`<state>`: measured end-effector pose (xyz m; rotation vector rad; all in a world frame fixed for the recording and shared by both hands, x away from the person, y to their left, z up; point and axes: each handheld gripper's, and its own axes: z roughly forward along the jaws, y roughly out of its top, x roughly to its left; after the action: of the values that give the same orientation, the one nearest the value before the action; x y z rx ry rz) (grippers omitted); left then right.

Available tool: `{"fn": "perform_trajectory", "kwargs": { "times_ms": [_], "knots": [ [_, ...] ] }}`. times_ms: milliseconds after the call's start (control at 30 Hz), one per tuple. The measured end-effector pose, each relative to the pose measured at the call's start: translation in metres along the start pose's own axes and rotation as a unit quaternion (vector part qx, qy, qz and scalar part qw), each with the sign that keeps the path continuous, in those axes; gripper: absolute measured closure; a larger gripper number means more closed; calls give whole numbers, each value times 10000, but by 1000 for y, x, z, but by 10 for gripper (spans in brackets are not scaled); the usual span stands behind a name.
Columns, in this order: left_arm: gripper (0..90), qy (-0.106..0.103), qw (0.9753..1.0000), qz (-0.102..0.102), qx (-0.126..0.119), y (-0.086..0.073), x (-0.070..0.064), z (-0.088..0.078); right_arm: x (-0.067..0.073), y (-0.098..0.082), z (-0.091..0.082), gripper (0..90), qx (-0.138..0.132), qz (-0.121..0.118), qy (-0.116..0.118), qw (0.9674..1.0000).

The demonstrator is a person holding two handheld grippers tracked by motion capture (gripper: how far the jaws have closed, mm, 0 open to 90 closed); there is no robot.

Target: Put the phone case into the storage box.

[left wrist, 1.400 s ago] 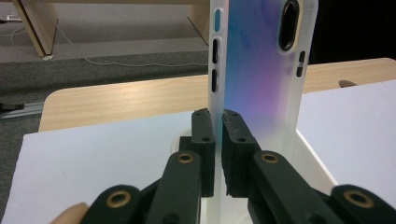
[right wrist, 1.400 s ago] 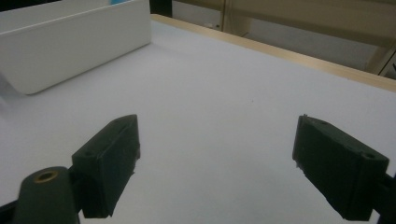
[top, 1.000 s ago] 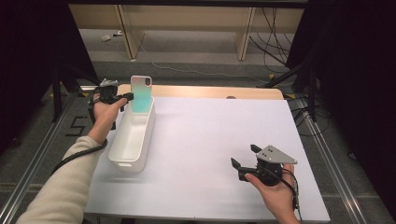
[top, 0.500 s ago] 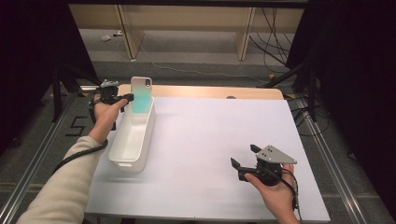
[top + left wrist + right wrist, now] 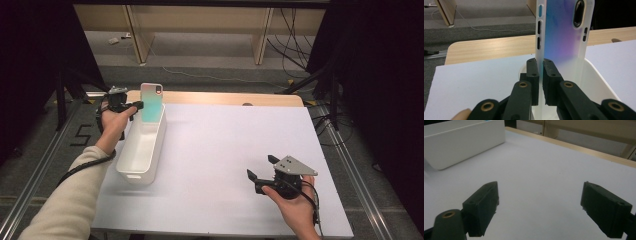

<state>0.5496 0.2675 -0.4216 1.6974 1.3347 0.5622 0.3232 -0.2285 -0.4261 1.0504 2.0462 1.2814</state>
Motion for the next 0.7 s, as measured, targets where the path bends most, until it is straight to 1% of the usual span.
{"fn": "perform_trajectory", "kwargs": {
  "times_ms": [33,133,167,200,233,267,300,500,533,600,633,700],
  "knots": [
    [845,-4,10000,-47,-45,0,-1,1,1,0,0,161,2,68,6,10000],
    [845,-9,10000,-35,-59,0,-1,1,1,0,0,162,-28,29,-17,10000],
    [844,-2,10000,-31,-46,0,-2,1,1,0,0,162,9,73,10,10000],
    [845,1,10000,-24,-35,0,-2,1,0,0,0,162,-36,13,-23,10000],
    [844,17,10000,-40,-30,0,-2,1,0,0,0,162,9,14,4,10000],
    [844,17,10000,-28,-36,0,-3,1,0,0,0,161,-23,1,-12,10000],
    [844,30,10000,-17,-14,0,-3,1,1,0,0,161,-3,36,-1,10000],
    [843,24,10000,-25,-2,0,-2,2,1,0,0,161,-11,32,1,10000],
    [843,45,10000,-38,6,-1,-3,2,1,0,0,161,17,28,8,10000],
    [842,56,10000,-54,11,-1,-3,2,1,0,0,161,-11,53,2,10000],
    [842,54,10000,-58,1,-2,-2,2,0,0,0,161,-32,12,-22,10000],
    [841,71,10000,-47,24,-2,-3,2,0,0,0,162,-7,25,-1,10000]
  ]
}}
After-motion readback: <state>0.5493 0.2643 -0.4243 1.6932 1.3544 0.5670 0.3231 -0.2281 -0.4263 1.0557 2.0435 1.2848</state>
